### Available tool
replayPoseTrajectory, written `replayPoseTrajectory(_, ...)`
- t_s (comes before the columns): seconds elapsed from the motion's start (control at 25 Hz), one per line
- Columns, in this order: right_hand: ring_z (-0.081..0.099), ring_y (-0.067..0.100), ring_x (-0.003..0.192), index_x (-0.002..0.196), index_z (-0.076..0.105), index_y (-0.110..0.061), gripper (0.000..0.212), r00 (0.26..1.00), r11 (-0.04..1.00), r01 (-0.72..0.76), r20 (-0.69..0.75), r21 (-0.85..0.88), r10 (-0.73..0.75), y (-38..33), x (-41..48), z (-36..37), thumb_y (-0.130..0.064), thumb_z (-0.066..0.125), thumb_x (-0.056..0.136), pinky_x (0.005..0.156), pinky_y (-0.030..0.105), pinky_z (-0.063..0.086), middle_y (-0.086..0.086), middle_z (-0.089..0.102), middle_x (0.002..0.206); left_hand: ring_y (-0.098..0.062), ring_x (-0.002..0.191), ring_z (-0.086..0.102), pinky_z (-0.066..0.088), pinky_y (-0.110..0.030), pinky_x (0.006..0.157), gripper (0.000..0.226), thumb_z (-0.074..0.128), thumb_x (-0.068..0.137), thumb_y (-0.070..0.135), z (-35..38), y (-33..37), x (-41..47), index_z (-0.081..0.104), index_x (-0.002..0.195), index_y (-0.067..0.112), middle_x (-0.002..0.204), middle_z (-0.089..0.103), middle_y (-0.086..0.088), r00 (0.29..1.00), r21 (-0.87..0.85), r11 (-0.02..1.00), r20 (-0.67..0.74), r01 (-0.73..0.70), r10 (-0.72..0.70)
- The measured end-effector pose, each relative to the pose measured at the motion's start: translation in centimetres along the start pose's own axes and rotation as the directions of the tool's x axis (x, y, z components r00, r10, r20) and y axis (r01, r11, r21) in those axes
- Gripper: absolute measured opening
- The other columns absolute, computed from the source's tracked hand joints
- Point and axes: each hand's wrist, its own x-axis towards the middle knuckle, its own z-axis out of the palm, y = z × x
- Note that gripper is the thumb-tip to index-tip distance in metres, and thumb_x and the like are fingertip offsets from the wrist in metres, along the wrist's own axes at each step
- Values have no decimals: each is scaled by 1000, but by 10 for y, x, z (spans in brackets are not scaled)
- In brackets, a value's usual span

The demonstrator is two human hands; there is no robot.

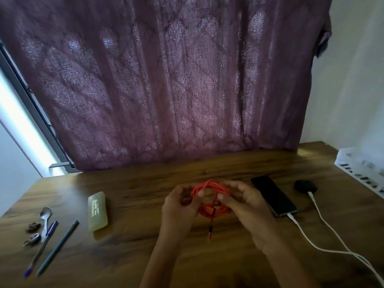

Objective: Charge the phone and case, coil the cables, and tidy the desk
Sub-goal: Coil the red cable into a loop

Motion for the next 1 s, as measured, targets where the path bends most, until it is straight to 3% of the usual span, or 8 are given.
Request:
replayPoseTrajectory(0.12, 68, 9, 87, 106, 57, -20, 25, 1000, 1000, -7, 11, -22, 8, -2, 2, -1, -13, 66, 84, 68, 16, 50, -2, 71, 93, -2, 108, 58, 47, -18, 91, 59, 62, 84, 2, -8, 2, 2, 43, 123, 42, 116, 60, 11, 923, 219, 934, 326, -283, 203)
replayPoseTrajectory(0.2, 65, 14, 94, 106, 56, -17, 24, 999, 999, -36, 29, -12, 36, -1, 5, -3, -11, 65, 84, 76, 21, 48, 1, 70, 97, 2, 110, 55, 43, -13, 92, 62, 56, 86, -4, -7, 8, 0, 40, 127, 39, 119, 57, 13, 854, 192, 901, 441, -389, 274)
replayPoseTrajectory(0.32, 65, 23, 98, 106, 56, -8, 27, 991, 988, -104, 101, 115, 92, -2, 8, -10, -6, 65, 81, 88, 32, 49, 13, 70, 101, 10, 90, 59, 42, -6, 76, 46, 54, 87, -3, -8, 13, 1, 50, 114, 34, 97, 64, 23, 828, 118, 891, 439, -439, 350)
replayPoseTrajectory(0.4, 63, 27, 102, 110, 56, 1, 37, 969, 935, -200, 201, 294, 144, -2, 9, -15, -5, 67, 75, 91, 35, 49, 20, 67, 107, 9, 90, 60, 42, -6, 76, 41, 54, 88, 0, -6, 13, 0, 52, 111, 34, 97, 64, 28, 827, 102, 896, 441, -433, 349)
replayPoseTrajectory(0.6, 65, 27, 103, 105, 68, 4, 62, 875, 759, -390, 466, 521, 129, -1, 8, -18, -15, 90, 51, 92, 38, 52, 20, 67, 110, 4, 84, 62, 45, -10, 72, 38, 59, 87, 6, -5, 12, 1, 52, 111, 35, 92, 66, 15, 852, 104, 911, 409, -399, 327)
replayPoseTrajectory(0.76, 64, 24, 99, 105, 64, 0, 44, 941, 837, -302, 283, 456, 185, -4, 9, -13, -18, 73, 66, 80, 35, 52, 13, 69, 101, -14, 72, 68, 56, -26, 59, 30, 64, 85, 20, 1, 9, -6, 55, 112, 29, 89, 70, 6, 907, 80, 960, 356, -270, 225)
replayPoseTrajectory(0.84, 65, 23, 98, 107, 63, -4, 45, 971, 893, -214, 183, 396, 152, -3, 9, -10, -19, 70, 65, 81, 35, 50, 10, 71, 98, -14, 71, 68, 54, -24, 52, 33, 69, 79, 23, 5, 8, -7, 58, 110, 24, 88, 71, 4, 922, -16, 982, 342, -186, 180)
replayPoseTrajectory(1.0, 65, 19, 97, 102, 63, -17, 41, 999, 968, -33, 7, 248, 32, -4, 6, -5, -18, 77, 63, 82, 34, 54, 7, 68, 102, -13, 77, 70, 53, -20, 61, 28, 70, 75, 17, 11, 5, -7, 62, 102, 17, 87, 73, -2, 961, -111, 988, 242, -106, 131)
